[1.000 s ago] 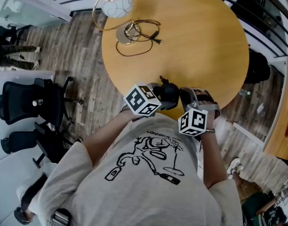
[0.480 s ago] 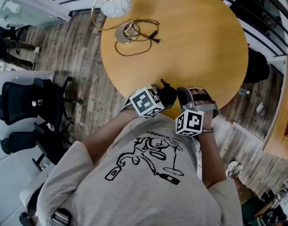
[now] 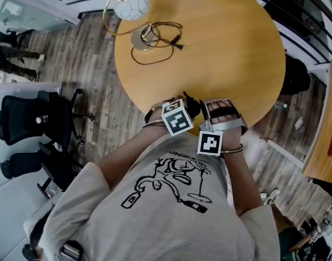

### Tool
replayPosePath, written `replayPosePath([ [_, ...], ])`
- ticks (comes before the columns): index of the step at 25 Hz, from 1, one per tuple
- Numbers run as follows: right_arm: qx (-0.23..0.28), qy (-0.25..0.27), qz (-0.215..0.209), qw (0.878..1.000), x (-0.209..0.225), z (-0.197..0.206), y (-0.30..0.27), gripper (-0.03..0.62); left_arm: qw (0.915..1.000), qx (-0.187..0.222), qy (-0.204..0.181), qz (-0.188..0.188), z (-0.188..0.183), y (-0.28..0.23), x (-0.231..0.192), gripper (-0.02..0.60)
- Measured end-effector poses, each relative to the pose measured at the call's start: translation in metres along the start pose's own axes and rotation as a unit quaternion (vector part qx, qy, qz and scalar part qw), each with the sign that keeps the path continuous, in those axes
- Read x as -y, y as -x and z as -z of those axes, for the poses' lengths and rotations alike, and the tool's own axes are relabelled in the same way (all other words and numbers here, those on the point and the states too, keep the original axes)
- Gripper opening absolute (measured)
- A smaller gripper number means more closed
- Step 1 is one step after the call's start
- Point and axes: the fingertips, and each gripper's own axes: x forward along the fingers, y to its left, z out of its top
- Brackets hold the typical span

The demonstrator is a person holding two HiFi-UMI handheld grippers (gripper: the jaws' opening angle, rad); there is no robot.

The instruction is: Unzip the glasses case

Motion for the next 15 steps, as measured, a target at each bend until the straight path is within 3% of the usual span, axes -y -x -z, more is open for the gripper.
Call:
replayPosePath([
  [5, -0.007, -0.028, -0.017, 0.999, -0.004, 0.008, -0.009, 0.023, 0.9999, -0.006, -0.006, -0.011, 0.001, -0.006, -0.007, 0.216],
  [11, -0.013, -0.157, -0.058, 0.986, -0.009, 0.037, -0.017, 0.032, 0.9991, 0.002, 0.003, -0.043, 0.008, -0.018, -0.036, 0.228],
  [15, -0.007, -0.238, -0.073, 0.968, -0.014, 0.051, -0.012, 0.032, 0.9945, -0.048, -0.046, -0.080, 0.014, -0.032, -0.058, 0.232],
])
